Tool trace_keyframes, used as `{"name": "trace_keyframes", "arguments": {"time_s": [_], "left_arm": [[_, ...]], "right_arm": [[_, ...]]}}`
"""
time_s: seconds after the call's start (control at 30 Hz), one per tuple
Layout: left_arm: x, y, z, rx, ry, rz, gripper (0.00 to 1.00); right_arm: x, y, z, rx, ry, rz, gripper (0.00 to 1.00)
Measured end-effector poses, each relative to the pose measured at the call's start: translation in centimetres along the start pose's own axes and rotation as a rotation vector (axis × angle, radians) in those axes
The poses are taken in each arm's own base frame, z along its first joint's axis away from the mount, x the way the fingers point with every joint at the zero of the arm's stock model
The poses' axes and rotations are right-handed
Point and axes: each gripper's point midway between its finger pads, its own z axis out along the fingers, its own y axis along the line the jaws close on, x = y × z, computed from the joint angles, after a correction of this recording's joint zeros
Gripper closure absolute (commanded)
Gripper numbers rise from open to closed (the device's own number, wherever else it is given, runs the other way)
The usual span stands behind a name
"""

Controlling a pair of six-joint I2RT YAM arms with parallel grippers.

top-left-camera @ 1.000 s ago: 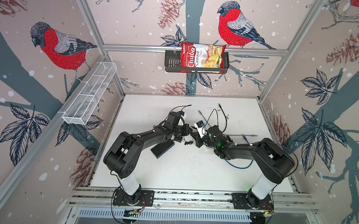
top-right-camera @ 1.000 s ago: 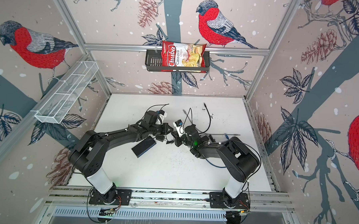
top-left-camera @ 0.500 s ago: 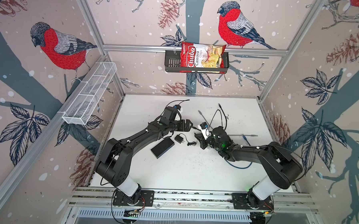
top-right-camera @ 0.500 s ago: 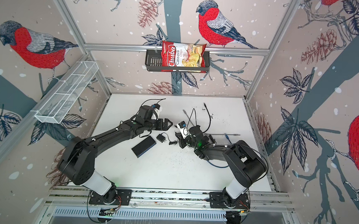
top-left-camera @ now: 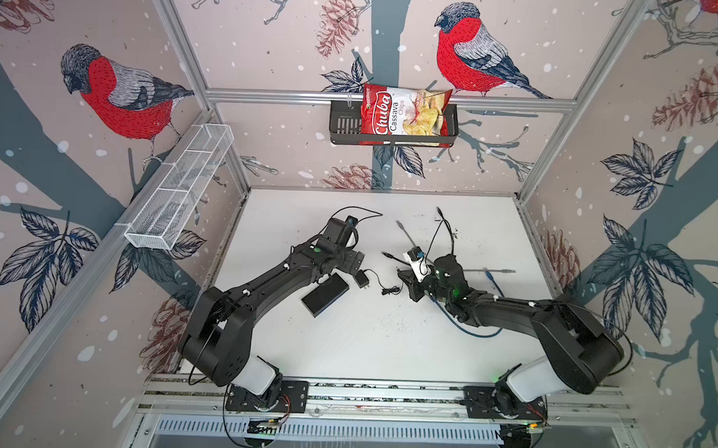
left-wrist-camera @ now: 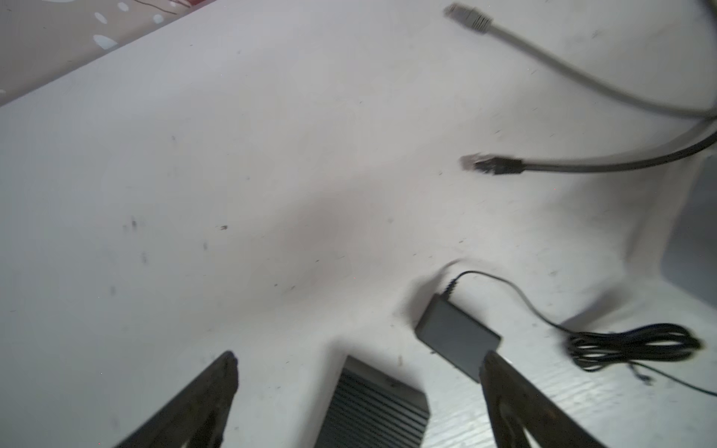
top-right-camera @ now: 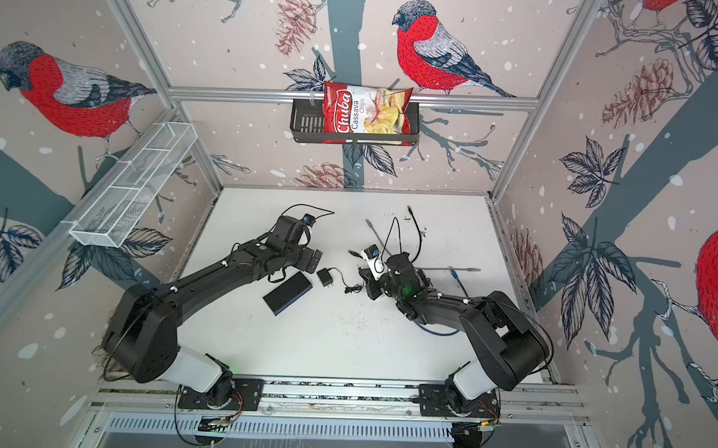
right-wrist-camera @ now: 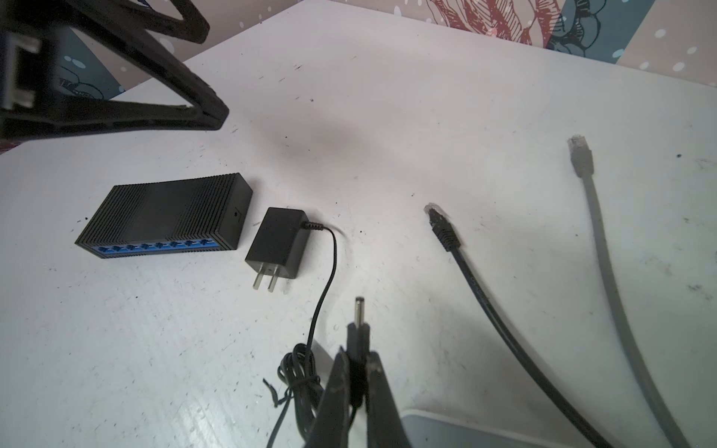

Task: Insert the plug into the switch port
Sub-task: 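Grasp the black ribbed switch with the left gripper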

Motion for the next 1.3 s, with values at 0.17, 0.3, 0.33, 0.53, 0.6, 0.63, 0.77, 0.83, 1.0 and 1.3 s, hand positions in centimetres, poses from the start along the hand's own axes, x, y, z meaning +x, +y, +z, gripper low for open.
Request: {"name": "trace_keyframes", "arguments": {"time_s": [0.17,0.3,0.33,0.53,0.6,0.63,0.77,0.83,1.0,1.3], "left_arm": [[2.2,0.8,0.7,-0.033,0.12,0.126,0.05],[3.4,1.4,0.7,-0.026,0.165,0.157,0.05],[3.9,1.4,0.7,-0.02,0.18,0.173,0.04],[7.2,0.2,1.4,0.05,0.295,0.217,0.04],[8.2,-0.3,1.6,0.076,0.324,0.219,0.04],[8.5,-0.4,1.5,0.085,0.334,0.222,0.04],[9.5,-1.2,1.6,0.136,0.366,0.234,0.04],[10.2,-1.3,1.8,0.14,0.391,0.237,0.04],[12.2,-0.6,2.4,0.126,0.45,0.233,0.04],[13.8,-0.2,3.4,0.129,0.479,0.211,0.16]], "right_arm": [[0.3,0.3,-0.2,-0.013,0.001,0.001,0.97],[0.4,0.5,-0.3,-0.021,-0.003,0.003,0.97],[0.4,0.5,-0.4,-0.022,-0.005,0.002,0.97],[0.2,0.6,-0.4,-0.03,-0.017,0.0,0.96],[0.1,0.7,-0.4,-0.032,-0.019,0.002,0.96],[0.1,0.7,-0.4,-0.032,-0.02,0.001,0.96],[0.2,0.7,-0.4,-0.032,-0.018,0.002,0.96],[0.2,0.7,-0.4,-0.032,-0.018,0.003,0.96],[0.2,0.7,-0.5,-0.032,-0.019,0.006,0.96],[-0.1,0.8,-0.7,-0.033,-0.029,0.017,0.96]]}}
